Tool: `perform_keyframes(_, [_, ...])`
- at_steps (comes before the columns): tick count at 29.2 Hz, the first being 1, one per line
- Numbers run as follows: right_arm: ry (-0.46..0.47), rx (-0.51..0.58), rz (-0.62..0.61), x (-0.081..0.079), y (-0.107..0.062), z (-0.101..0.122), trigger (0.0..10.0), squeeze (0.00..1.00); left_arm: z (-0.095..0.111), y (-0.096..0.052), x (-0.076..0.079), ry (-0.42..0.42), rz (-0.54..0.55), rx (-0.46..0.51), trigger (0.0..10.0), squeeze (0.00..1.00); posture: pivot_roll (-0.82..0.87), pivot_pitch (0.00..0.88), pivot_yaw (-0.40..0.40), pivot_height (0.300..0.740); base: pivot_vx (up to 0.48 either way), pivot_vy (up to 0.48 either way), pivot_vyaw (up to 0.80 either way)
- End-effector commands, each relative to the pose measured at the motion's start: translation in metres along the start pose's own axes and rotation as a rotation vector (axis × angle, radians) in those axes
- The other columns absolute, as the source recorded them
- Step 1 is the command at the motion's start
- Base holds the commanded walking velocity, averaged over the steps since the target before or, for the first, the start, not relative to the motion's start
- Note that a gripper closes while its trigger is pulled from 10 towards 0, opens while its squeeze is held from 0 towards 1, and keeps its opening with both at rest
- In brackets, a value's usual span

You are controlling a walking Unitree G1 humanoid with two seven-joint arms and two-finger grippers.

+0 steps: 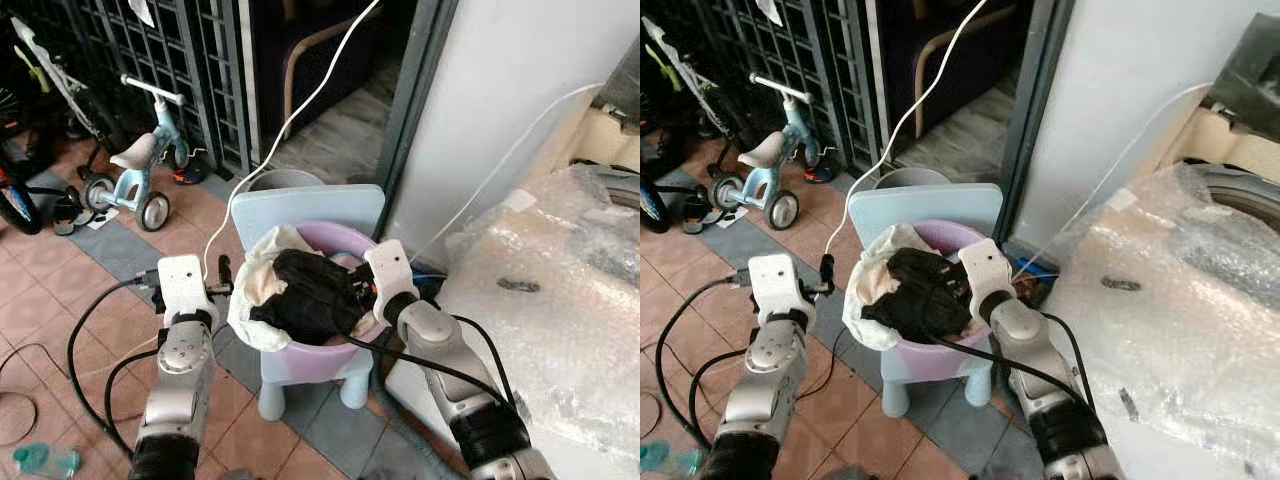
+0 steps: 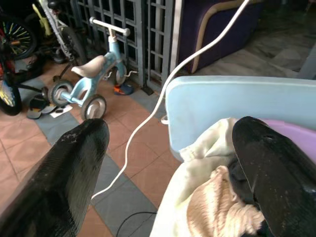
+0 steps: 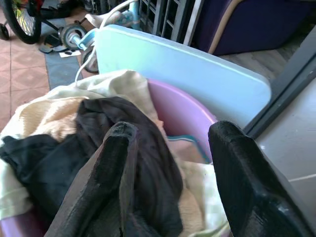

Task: Clothes washing

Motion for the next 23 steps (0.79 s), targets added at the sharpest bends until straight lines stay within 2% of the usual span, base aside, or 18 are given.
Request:
perform_keyframes(1, [-0.014,-0.008,0.012,-0.001,0.001,-0.001,10.0,0.0,0.001,-0.001,0.005,0.006,-0.016,-0.002,10.0,0.0,0.02,0.0,-0.005,0.74,0.0,0.0,0.8])
perform_keyframes(6, [0.01,-0.066,0.049,-0.007,-0.002,-0.013,10.0,0.0,0.0,-0.004,0.002,0.017,0.006,-0.015,10.0,0.0,0.05,0.0,-0.016,0.74,0.0,0.0,0.78])
perform_keyframes(10, [0.022,-0.128,0.075,-0.011,-0.002,-0.025,10.0,0.0,0.006,-0.012,-0.003,0.031,0.023,-0.014,10.0,0.0,0.12,0.048,-0.029,0.74,0.0,0.0,0.0])
perform_keyframes(12, [-0.022,-0.164,0.122,-0.019,0.005,-0.029,10.0,0.0,0.006,-0.027,-0.021,0.062,0.046,-0.043,10.0,0.0,0.16,0.095,-0.031,0.74,0.0,0.0,0.0])
perform_keyframes(14, [-0.037,-0.177,0.138,-0.022,0.006,-0.029,10.0,0.0,0.004,-0.035,-0.028,0.076,0.054,-0.06,10.0,0.0,0.17,0.102,-0.031,0.74,0.0,0.0,0.0])
perform_keyframes(15, [-0.05,-0.198,0.134,-0.022,0.008,-0.031,10.0,0.0,-0.001,-0.044,-0.036,0.091,0.071,-0.092,10.0,0.0,0.18,0.124,-0.028,0.74,0.0,0.0,0.0])
perform_keyframes(16, [-0.05,-0.198,0.134,-0.022,0.008,-0.031,10.0,0.0,-0.001,-0.044,-0.036,0.091,0.071,-0.092,10.0,0.0,0.18,0.124,-0.028,0.74,0.0,0.0,0.0])
perform_keyframes(17, [-0.056,-0.235,0.119,-0.019,0.011,-0.035,10.0,0.0,-0.006,-0.051,-0.039,0.103,0.069,-0.125,10.0,0.0,0.18,0.139,-0.027,0.74,0.0,0.0,0.0])
perform_keyframes(19, [-0.048,-0.28,0.105,-0.018,0.015,-0.038,10.0,0.0,-0.011,-0.06,-0.036,0.133,0.031,-0.175,10.0,0.0,0.19,0.159,-0.019,0.74,0.0,0.0,0.0])
perform_keyframes(20, [-0.045,-0.29,0.104,-0.021,0.019,-0.038,10.0,0.0,-0.013,-0.065,-0.033,0.161,-0.025,-0.217,10.0,0.0,0.18,0.174,-0.004,0.74,0.0,0.0,0.0])
perform_keyframes(23, [-0.046,-0.303,0.124,-0.028,0.024,-0.039,10.0,0.0,-0.011,-0.071,-0.031,0.192,-0.096,-0.227,10.0,0.0,0.18,0.192,0.003,0.74,0.0,0.0,0.0])
Point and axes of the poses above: a point about 5 cm out from each wrist's last joint towards the gripper, its own y axis pointing out of the wrist towards the gripper, its own z axis along the axis of the wrist's last joint, x = y × z, the point moved 1 cm from there along y, pointing out of the wrist towards the gripper, and after that the axes turned 15 degrees about -y, right-handed, at the moved point
